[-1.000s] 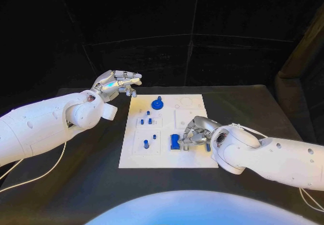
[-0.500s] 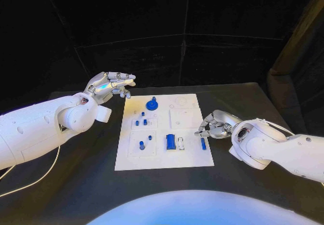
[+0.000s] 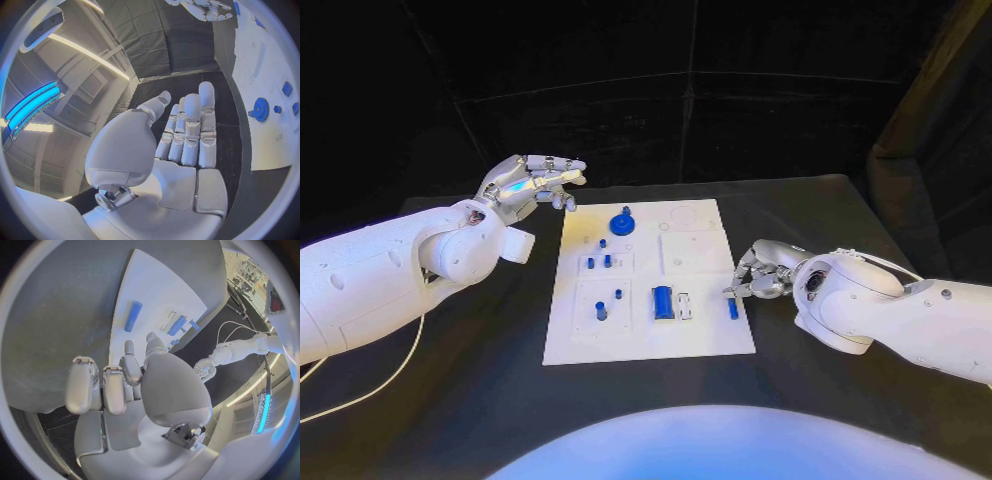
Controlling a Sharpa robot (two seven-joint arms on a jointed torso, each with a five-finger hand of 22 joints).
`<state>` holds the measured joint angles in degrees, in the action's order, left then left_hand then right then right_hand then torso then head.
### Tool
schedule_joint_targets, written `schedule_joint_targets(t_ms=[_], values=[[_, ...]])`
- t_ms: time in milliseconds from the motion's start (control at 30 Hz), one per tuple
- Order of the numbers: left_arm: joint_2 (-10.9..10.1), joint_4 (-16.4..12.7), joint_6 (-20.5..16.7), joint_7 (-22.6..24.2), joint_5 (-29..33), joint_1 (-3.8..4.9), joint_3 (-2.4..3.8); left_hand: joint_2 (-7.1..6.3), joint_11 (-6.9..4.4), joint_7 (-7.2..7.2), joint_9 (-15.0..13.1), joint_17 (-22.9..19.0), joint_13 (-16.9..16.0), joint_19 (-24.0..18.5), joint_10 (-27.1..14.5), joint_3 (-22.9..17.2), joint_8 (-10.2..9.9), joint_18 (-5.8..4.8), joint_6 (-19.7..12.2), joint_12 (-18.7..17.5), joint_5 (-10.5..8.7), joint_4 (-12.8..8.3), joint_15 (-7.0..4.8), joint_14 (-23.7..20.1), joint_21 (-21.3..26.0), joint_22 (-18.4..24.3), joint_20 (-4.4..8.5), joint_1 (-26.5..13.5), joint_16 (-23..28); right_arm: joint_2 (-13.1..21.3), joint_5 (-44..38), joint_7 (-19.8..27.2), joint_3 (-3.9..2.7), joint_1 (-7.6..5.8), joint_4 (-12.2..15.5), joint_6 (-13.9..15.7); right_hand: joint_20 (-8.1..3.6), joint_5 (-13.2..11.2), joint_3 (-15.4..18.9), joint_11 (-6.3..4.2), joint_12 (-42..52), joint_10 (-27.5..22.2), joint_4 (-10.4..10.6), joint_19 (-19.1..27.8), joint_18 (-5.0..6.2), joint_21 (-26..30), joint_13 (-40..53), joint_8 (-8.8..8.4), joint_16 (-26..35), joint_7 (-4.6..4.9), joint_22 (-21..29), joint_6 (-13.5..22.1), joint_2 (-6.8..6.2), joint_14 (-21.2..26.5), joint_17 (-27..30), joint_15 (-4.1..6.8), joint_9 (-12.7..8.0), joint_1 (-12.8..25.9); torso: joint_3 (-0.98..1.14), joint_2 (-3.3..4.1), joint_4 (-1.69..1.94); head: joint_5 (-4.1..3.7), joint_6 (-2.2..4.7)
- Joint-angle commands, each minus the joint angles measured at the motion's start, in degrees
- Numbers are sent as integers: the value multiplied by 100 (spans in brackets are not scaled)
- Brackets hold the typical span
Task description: Assemble the parts on the task board
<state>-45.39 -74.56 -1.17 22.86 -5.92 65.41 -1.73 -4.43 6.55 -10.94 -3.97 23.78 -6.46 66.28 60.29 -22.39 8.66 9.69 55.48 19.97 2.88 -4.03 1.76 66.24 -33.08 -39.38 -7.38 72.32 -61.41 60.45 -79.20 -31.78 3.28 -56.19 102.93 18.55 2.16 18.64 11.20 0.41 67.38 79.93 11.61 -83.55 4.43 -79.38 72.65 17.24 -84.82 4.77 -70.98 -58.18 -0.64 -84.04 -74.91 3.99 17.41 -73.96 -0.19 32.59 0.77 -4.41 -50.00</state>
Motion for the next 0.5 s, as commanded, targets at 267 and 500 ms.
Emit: schedule_joint_targets(t_ms=[267, 500], values=[[0, -7, 55, 33, 26, 8, 1, 35, -2, -5, 9, -8, -7, 30, -57, 24, 32, 76, -33, 22, 22, 3, 1, -31, 28, 9, -8, 24, -33, -146, -321, -345, 2, 15, -112, -826, 3, -206, 164, -38, -80, -31, 58, 25, -47, -9, -34, 26, 33, -25, 22, -77, -33, -376, -374, -3, 51, 110, -4, -5, -6, 22, 0], [-5, -1, 58, 31, 26, 7, -1, 35, -2, -5, 9, -8, -7, 30, -57, 24, 32, 76, -33, 22, 22, 3, 1, -31, 28, 9, -8, 24, -33, -166, -543, -504, 2, 26, -116, -920, -3, -266, 201, -50, -74, -23, 90, 19, -50, -16, -25, 51, 32, -41, 5, -126, -25, -378, -382, 5, 88, 128, -4, -3, -1, 15, 0]])
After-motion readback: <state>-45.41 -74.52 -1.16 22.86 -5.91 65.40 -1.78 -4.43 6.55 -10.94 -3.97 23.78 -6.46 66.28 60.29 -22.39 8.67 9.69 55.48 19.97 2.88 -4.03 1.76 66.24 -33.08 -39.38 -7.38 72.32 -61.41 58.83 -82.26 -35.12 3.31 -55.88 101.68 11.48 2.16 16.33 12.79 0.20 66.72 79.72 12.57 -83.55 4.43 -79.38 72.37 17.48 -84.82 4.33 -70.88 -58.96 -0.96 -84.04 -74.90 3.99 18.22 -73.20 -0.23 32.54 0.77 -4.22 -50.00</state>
